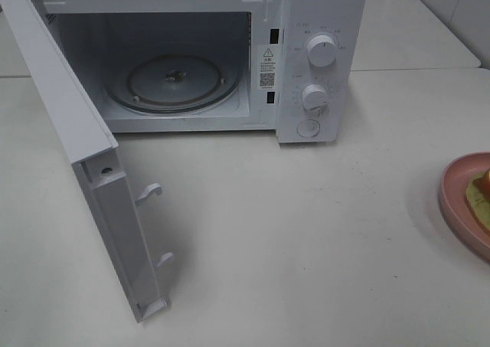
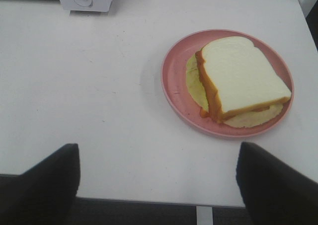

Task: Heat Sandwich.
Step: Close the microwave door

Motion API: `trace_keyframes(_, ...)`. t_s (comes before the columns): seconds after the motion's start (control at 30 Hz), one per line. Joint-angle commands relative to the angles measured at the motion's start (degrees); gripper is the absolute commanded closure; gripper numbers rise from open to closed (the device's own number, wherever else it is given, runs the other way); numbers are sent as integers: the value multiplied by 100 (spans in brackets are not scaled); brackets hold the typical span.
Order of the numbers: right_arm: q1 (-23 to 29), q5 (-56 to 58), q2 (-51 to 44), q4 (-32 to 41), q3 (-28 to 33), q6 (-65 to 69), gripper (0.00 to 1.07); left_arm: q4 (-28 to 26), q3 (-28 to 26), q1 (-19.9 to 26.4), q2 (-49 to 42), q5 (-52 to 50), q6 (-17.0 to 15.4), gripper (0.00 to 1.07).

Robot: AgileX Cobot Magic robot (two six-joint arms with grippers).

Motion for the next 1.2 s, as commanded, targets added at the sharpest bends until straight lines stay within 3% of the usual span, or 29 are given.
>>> trace_keyframes(0.03,-235,-218,-264,149,86,-166,26,-40,6,23,-34,-23,-40,10)
trace_keyframes(0.33,-619,-699,-871,189,321,-172,30,-40,6,23,-34,-23,-40,10)
trace_keyframes(1.2,-642,-699,-865,206,321,-166,32,-40,6,23,-40,-23,-40,10)
